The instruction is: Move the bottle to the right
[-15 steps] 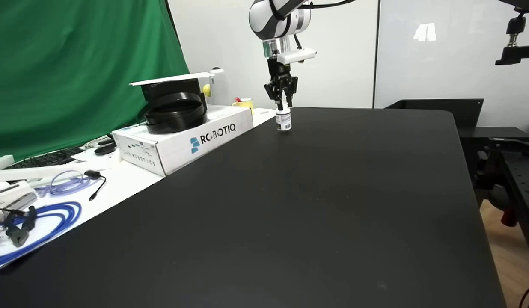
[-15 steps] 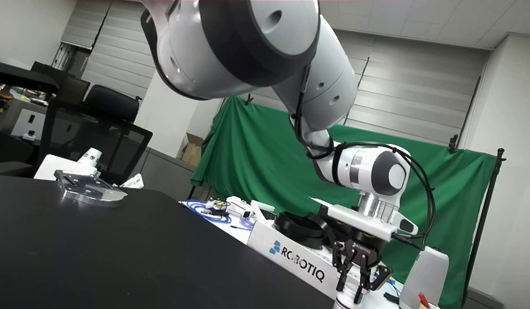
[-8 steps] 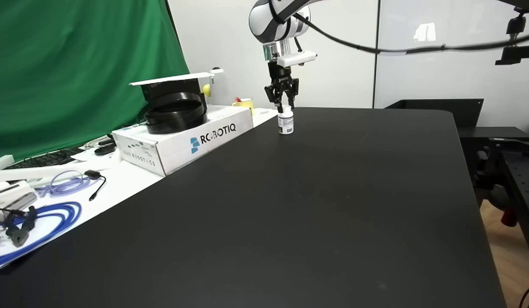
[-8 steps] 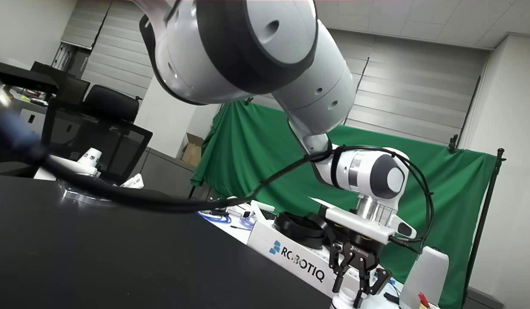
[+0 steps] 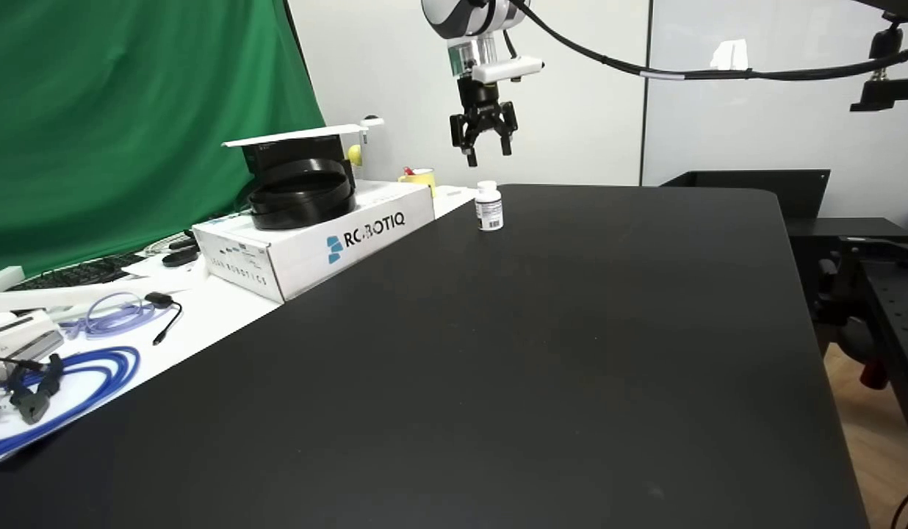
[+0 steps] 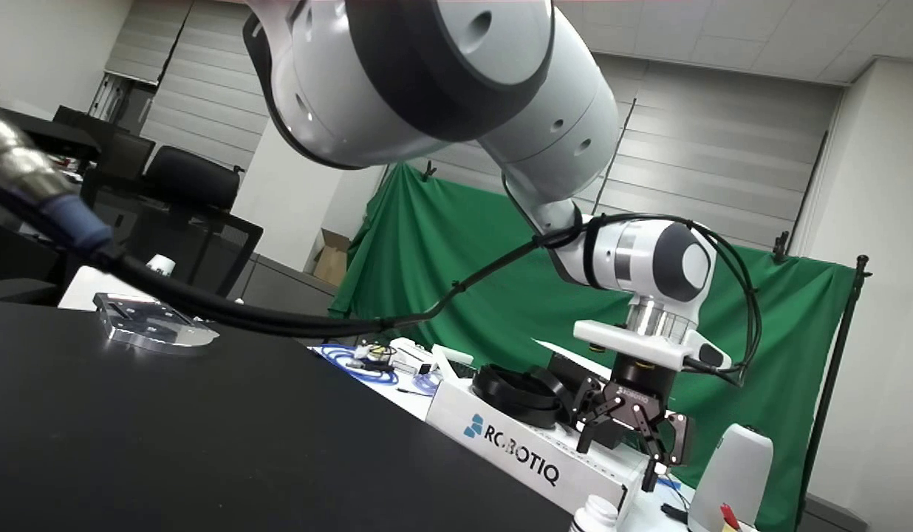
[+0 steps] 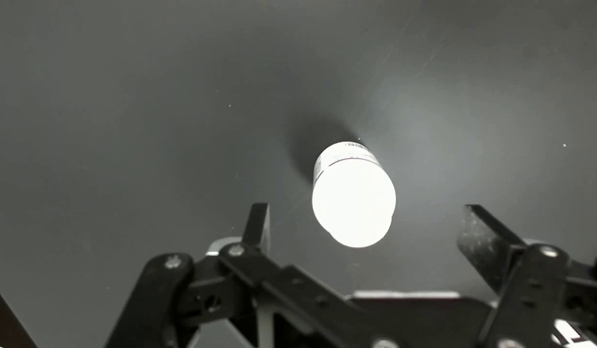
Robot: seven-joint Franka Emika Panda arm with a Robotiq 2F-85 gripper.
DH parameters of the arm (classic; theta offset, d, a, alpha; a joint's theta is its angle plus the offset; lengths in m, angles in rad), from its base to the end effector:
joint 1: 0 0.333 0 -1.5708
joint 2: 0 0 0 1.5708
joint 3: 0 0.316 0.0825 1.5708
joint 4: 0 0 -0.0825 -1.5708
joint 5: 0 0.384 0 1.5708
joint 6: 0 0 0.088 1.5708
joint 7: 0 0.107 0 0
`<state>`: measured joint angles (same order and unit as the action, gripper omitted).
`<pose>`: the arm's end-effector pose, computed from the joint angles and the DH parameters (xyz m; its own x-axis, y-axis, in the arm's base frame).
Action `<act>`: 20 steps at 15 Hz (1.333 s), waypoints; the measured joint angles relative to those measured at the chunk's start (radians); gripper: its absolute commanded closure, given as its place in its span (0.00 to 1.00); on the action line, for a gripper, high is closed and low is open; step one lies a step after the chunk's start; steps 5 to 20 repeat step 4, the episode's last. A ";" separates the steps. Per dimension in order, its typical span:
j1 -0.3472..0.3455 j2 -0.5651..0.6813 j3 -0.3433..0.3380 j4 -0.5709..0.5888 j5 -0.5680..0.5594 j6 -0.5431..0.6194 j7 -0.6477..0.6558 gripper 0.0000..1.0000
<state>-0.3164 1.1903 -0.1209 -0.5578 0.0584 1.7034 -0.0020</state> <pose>0.7480 -0.2835 0.2783 0.9308 -0.3631 -0.0414 -0.3608 -0.9311 0.0546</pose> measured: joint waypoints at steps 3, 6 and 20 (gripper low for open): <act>0.000 -0.021 -0.005 0.005 0.000 -0.028 -0.002 0.00; 0.001 -0.018 -0.005 0.003 0.000 -0.026 -0.002 0.00; 0.001 -0.018 -0.005 0.003 0.000 -0.026 -0.002 0.00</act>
